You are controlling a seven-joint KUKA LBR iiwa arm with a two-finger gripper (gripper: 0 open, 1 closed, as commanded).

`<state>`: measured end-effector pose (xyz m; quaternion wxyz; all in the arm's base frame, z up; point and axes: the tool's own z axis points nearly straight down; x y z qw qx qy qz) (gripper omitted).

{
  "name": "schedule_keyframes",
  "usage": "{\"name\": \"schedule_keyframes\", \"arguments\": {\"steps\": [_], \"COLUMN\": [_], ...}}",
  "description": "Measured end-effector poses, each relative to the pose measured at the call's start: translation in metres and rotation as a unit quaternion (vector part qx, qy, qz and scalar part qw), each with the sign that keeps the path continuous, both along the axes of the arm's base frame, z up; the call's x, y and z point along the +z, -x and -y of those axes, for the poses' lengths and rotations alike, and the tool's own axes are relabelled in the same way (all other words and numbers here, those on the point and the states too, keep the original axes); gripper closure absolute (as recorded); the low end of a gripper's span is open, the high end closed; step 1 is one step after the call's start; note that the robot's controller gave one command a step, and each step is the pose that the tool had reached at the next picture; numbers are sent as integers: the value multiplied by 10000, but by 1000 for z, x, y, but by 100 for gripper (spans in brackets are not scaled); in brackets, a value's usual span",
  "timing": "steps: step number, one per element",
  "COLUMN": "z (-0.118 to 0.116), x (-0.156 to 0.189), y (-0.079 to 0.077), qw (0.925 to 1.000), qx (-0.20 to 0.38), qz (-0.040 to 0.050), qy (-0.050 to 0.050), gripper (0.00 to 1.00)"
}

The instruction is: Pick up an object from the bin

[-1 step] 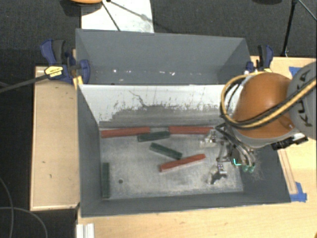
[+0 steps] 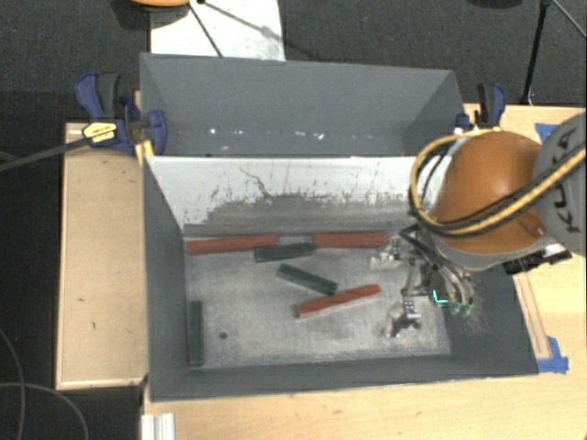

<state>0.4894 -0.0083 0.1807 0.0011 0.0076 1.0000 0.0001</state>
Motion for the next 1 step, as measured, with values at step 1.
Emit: {"name": "schedule_keyframes", "arguments": {"steps": [1], "z": [-5], "x": [-36], "y": [-25], "qw": [9994], "qx": [340], "qz": [35], "qy": [5], "gripper": [0]}}
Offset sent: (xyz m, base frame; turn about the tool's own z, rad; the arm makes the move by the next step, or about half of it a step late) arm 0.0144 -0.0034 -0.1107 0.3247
